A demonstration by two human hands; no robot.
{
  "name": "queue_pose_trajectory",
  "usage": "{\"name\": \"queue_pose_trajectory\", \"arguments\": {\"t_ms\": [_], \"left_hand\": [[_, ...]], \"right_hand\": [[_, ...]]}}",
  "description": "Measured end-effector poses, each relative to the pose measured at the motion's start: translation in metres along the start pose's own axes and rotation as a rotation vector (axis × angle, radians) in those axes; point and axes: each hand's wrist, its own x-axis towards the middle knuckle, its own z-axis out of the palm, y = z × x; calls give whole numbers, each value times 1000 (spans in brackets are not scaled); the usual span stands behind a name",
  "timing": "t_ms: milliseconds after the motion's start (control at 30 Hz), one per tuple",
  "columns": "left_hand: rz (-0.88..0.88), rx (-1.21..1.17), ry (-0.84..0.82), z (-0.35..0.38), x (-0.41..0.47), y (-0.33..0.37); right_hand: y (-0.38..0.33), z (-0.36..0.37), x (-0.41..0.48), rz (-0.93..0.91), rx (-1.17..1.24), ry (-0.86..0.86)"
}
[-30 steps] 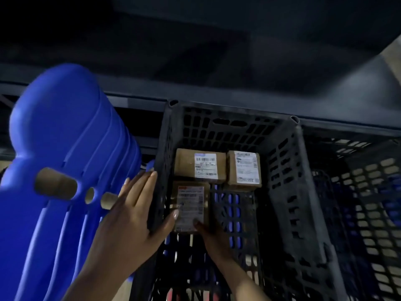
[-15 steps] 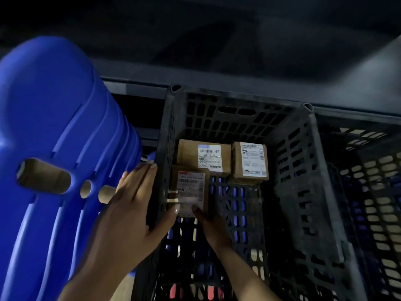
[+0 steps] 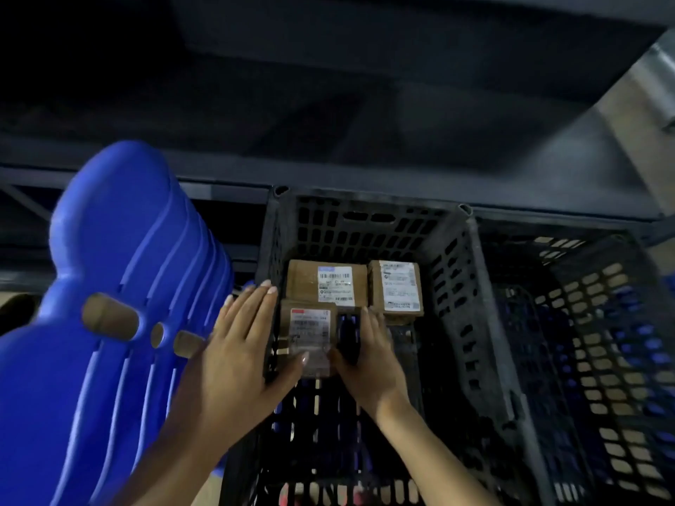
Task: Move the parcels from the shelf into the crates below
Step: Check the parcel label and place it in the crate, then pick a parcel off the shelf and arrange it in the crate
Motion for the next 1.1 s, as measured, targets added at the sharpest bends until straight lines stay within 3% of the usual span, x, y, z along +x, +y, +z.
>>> {"name": "queue_pose_trajectory", "arguments": {"t_ms": [233, 667, 1100], "left_hand": [[35, 47, -1, -54, 21, 39], [-3, 96, 241, -198, 87, 116], [72, 79, 434, -311, 160, 75]], "right_hand": [[-46, -106, -17, -263, -162, 174], [-147, -299, -23, -451, -59, 324], [-259, -376, 25, -498, -65, 533]]}}
